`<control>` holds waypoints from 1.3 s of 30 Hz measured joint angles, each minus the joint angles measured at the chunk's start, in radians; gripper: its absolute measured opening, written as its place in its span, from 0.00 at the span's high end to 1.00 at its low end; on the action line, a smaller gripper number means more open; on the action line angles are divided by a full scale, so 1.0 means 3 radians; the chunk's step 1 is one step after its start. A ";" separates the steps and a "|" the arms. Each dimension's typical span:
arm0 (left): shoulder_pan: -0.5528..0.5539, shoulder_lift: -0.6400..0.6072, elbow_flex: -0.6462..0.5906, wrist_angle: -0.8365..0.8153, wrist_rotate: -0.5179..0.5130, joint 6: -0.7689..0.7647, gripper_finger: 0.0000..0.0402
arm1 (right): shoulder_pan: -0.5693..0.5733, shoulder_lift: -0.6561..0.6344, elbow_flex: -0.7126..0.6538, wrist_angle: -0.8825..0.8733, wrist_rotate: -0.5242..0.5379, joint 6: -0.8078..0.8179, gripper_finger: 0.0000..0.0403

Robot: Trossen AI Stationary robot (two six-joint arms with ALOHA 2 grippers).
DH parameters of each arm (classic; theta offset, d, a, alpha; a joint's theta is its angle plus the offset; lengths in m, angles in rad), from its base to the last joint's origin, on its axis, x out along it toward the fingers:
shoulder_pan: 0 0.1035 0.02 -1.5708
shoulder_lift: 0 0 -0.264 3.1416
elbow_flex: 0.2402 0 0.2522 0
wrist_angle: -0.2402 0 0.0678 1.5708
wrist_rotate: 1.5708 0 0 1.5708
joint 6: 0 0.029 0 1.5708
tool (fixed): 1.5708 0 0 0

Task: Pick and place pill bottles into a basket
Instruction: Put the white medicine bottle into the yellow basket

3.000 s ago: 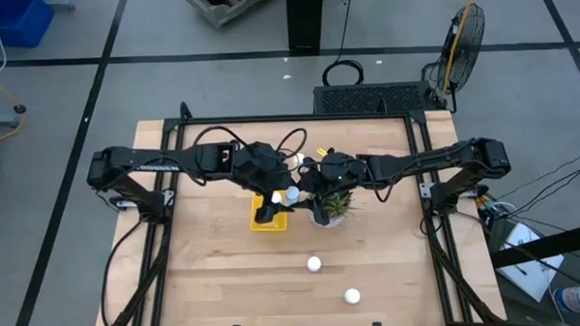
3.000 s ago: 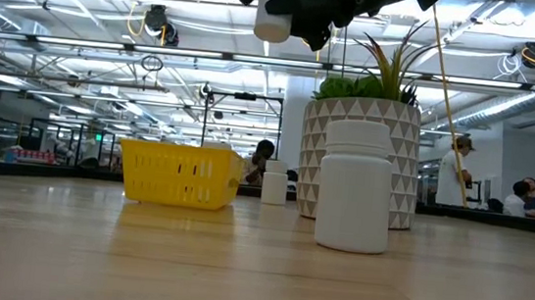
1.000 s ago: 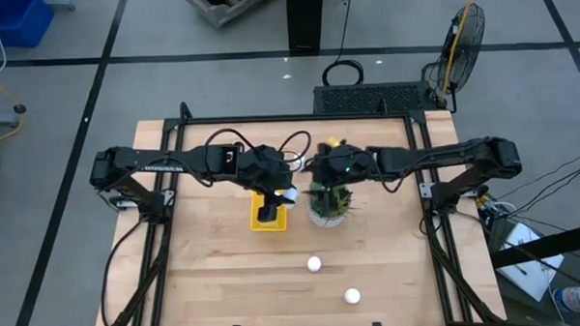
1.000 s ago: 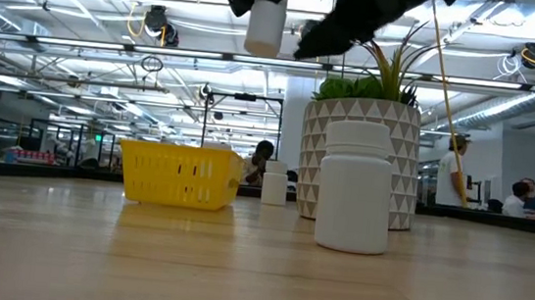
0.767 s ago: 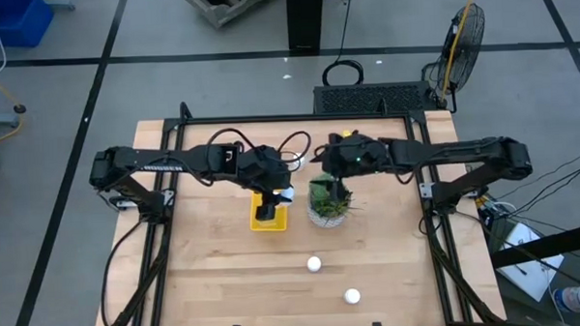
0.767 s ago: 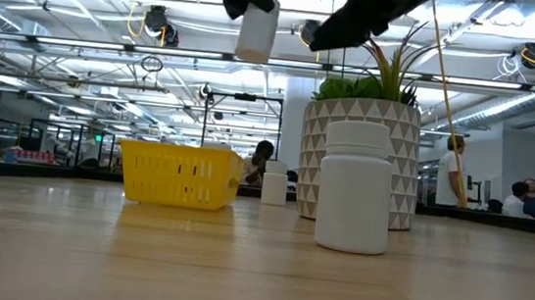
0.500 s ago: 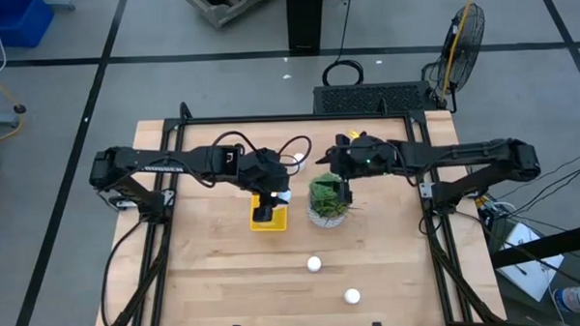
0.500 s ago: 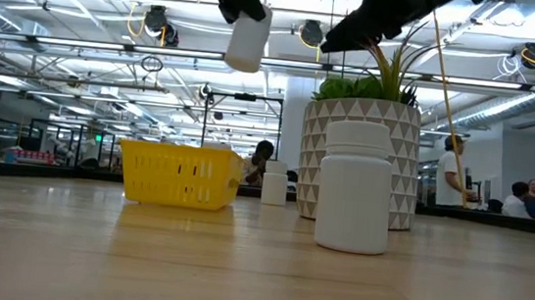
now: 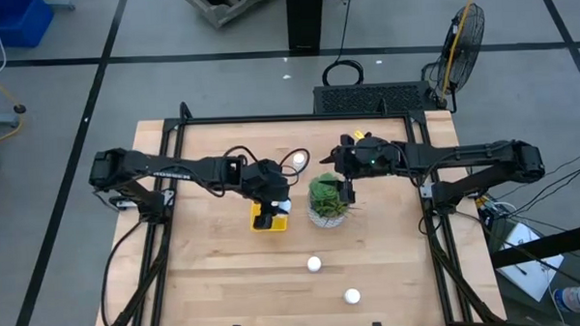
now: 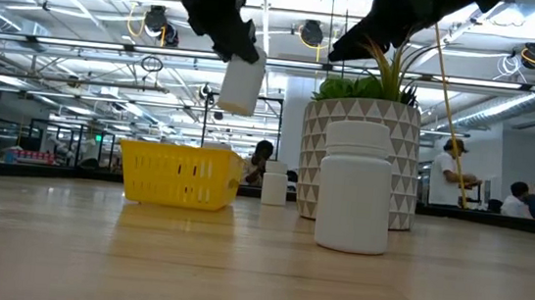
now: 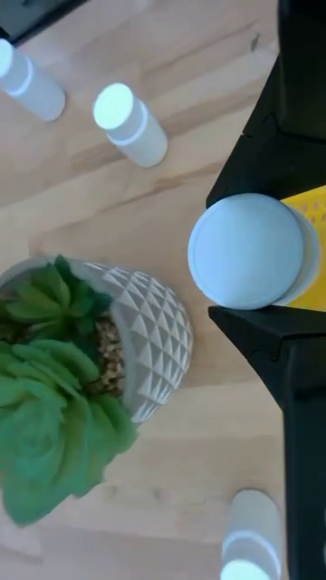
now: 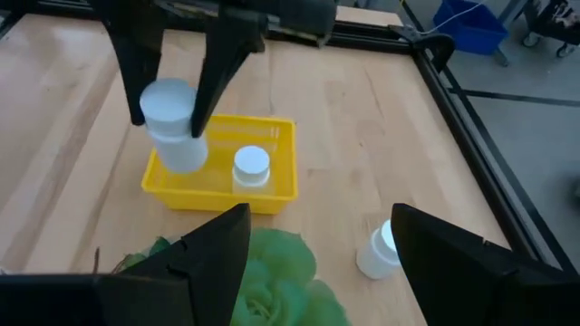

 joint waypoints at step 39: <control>0.0114 -0.0612 -0.1239 0.1101 -0.0004 -0.0176 0.60 | -0.0131 0.0000 0.0001 0.0167 -0.0019 -0.0078 0.37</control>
